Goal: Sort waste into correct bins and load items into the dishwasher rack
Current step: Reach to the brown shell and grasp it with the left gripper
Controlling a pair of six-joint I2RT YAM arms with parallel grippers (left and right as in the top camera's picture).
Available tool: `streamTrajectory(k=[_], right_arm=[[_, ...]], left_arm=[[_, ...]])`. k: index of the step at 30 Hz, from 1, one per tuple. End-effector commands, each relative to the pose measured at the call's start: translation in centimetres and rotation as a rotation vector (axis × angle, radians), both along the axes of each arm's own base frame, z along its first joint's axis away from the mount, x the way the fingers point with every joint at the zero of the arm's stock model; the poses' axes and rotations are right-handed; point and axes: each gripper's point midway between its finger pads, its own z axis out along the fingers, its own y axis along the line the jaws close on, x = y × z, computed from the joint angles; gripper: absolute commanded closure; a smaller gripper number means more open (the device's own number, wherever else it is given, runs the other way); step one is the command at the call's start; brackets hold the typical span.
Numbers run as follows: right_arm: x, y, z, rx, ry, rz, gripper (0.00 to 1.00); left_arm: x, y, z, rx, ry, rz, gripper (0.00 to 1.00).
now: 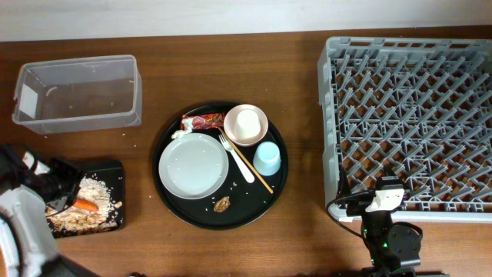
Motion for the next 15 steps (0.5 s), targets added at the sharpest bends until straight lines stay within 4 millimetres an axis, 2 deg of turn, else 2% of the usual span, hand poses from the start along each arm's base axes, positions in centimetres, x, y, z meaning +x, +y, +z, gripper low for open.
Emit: streamTrajectory(k=[1,4,7,9,10,11,15], right_arm=[[0.0,-0.2,-0.3,-0.006,0.005,-0.005,0.01],[0.0,-0.2,-0.3,-0.006,0.005,-0.005,0.01],[0.0,-0.2,-0.3,-0.006,0.005,-0.006,0.01],[0.0,-0.2,-0.3,-0.006,0.005,-0.005,0.01],[0.0,-0.2,-0.3,-0.006,0.005,-0.005,0.01],[0.0,-0.2,-0.3,-0.006,0.006,-0.006,0.01],[0.0,-0.2,-0.3,-0.006,0.005,-0.005,0.01]], left_arm=[[2.3,-4.9,6.2,0.008,-0.227,-0.243,0.24],[1.9,-10.1,7.5,-0.006,-0.232,-0.385,0.24],[1.4,-15.0,7.6,-0.037,-0.213,-0.535,0.23],[0.6,-18.3,6.9,-0.052,-0.164,-0.643,0.2],[0.0,-20.0,6.3,-0.037,-0.122,-0.708,0.05],[-0.6,-21.0,5.8,-0.013,-0.085,-0.75,0.01],[-2.6,-24.7,3.9,0.042,0.026,-0.888,0.01]])
